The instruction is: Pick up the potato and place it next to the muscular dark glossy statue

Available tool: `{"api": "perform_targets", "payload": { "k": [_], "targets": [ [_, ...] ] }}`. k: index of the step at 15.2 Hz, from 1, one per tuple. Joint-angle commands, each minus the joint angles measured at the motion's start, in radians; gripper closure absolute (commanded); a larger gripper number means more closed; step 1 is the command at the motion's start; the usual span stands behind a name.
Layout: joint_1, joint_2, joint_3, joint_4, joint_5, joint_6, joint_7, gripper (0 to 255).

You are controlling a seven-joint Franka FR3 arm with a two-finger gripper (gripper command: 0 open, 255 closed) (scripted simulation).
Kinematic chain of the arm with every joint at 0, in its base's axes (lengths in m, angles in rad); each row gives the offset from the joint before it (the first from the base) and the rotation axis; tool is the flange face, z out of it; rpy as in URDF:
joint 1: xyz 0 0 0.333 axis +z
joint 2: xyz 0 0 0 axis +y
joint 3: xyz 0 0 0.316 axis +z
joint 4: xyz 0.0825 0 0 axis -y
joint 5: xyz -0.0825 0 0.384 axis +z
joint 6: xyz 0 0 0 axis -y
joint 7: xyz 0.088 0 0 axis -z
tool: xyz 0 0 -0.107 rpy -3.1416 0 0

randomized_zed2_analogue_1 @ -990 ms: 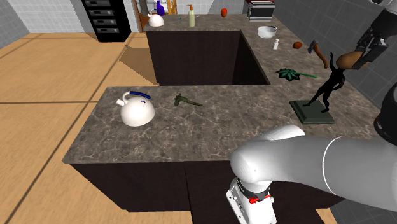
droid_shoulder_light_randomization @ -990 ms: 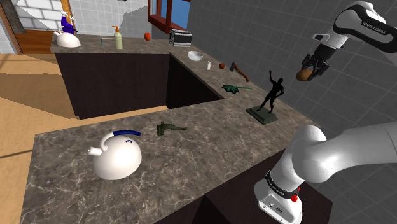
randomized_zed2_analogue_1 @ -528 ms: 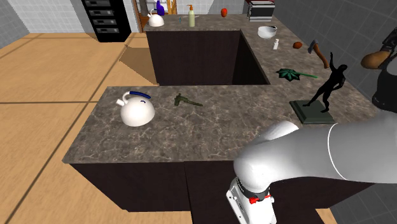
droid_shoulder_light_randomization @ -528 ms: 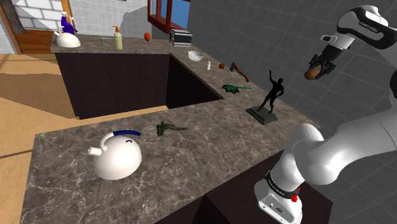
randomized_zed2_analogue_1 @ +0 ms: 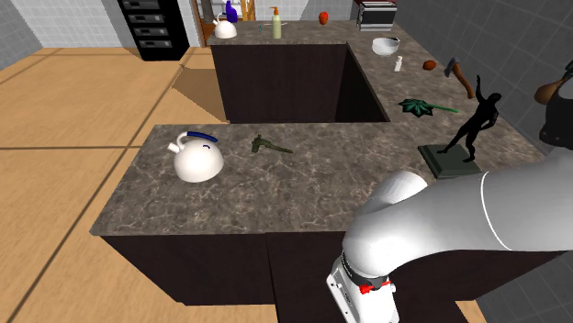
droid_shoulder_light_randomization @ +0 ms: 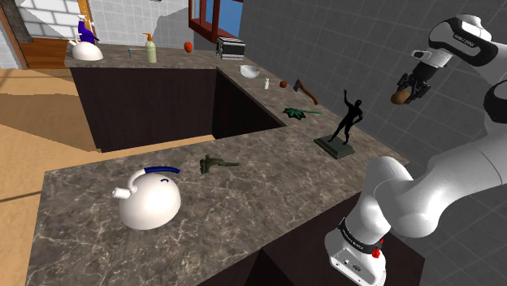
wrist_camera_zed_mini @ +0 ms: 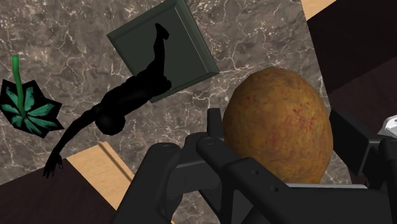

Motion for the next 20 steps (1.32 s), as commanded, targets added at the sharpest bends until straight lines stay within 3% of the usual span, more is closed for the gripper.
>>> {"api": "perform_targets", "payload": {
  "k": [1,20],
  "targets": [
    [-0.023,-0.009,0.009,-0.040,-0.005,0.026,0.005,255],
    [-0.106,-0.085,-0.022,-0.306,-0.079,0.241,0.050,255]
  ]
}}
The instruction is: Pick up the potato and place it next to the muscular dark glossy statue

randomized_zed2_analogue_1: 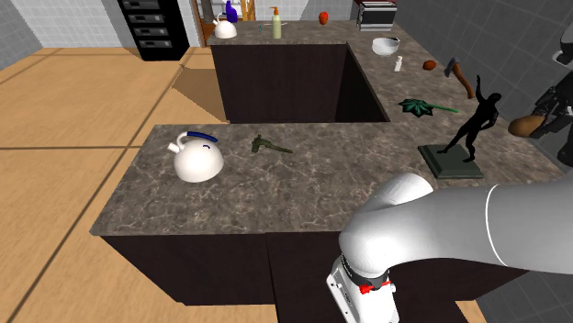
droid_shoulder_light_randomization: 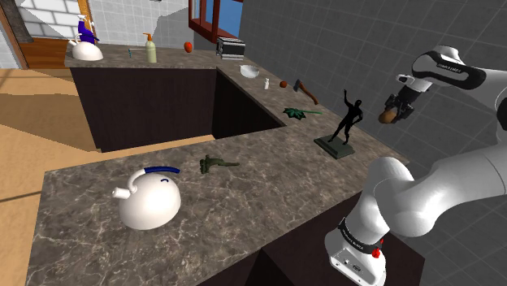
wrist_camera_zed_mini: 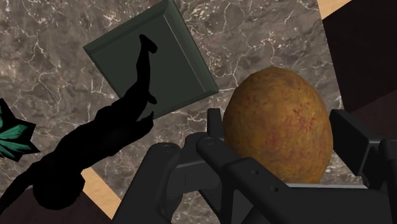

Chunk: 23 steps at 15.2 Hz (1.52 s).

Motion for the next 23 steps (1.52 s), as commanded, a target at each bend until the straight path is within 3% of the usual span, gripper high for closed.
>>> {"api": "perform_targets", "payload": {
  "k": [1,23],
  "targets": [
    [-0.001,-0.008,-0.011,-0.020,-0.010,0.021,0.003,255],
    [0.024,-0.083,-0.166,-0.201,-0.135,0.241,0.052,255]
  ]
}}
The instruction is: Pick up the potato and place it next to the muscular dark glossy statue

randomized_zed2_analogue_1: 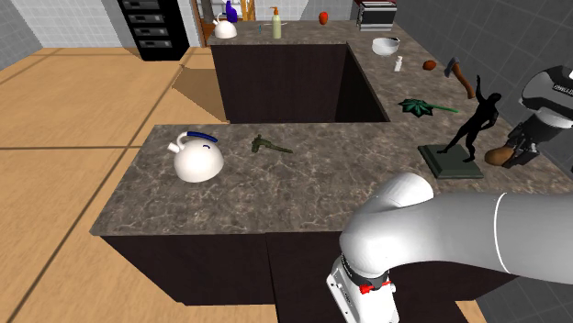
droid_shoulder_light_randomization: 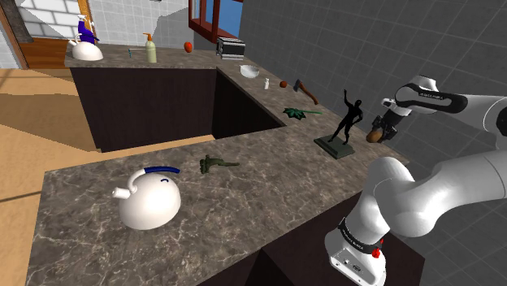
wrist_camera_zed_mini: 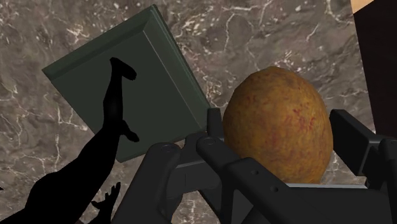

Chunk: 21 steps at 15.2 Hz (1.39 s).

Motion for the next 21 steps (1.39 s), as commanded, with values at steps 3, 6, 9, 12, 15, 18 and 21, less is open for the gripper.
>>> {"api": "perform_targets", "payload": {
  "k": [3,6,9,12,15,18,21],
  "targets": [
    [0.013,-0.014,-0.036,-0.020,-0.026,0.036,0.009,255],
    [0.025,-0.026,-0.065,-0.034,-0.047,0.064,0.016,255],
    [0.038,-0.037,-0.095,-0.046,-0.068,0.090,0.024,255],
    [0.052,-0.050,-0.125,-0.056,-0.090,0.116,0.031,255],
    [0.067,-0.063,-0.156,-0.064,-0.113,0.142,0.039,255],
    [0.083,-0.077,-0.188,-0.070,-0.136,0.167,0.047,255],
    [0.099,-0.092,-0.220,-0.073,-0.159,0.191,0.056,255]
  ]
}}
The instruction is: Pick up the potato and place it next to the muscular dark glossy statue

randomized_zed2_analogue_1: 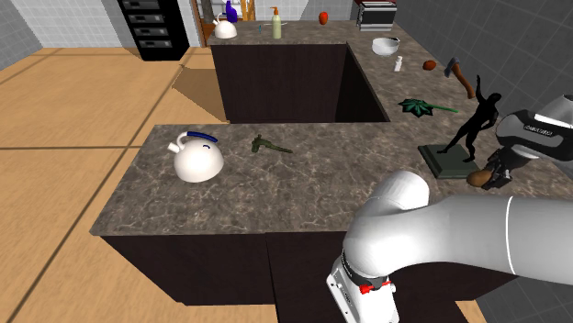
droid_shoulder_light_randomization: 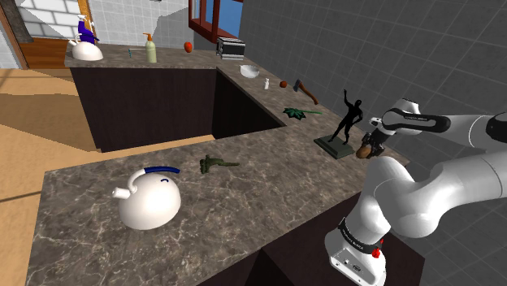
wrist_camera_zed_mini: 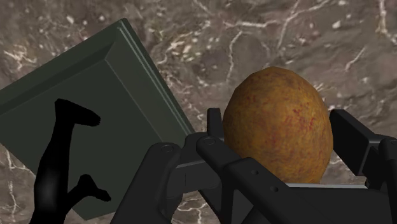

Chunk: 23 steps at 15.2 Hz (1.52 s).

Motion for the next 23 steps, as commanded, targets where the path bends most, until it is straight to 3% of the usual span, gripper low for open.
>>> {"api": "perform_targets", "payload": {
  "k": [1,9,16,17,22,23],
  "targets": [
    [0.011,-0.010,-0.021,0.000,-0.015,0.015,0.003,255],
    [0.056,-0.052,-0.103,0.001,-0.077,0.072,0.024,255],
    [0.056,-0.052,-0.103,0.001,-0.077,0.072,0.025,255],
    [0.056,-0.052,-0.103,0.001,-0.077,0.072,0.025,0],
    [0.056,-0.052,-0.103,0.001,-0.077,0.072,0.025,0],
    [0.039,-0.038,-0.077,0.000,-0.056,0.053,0.015,0]
  ]
}}
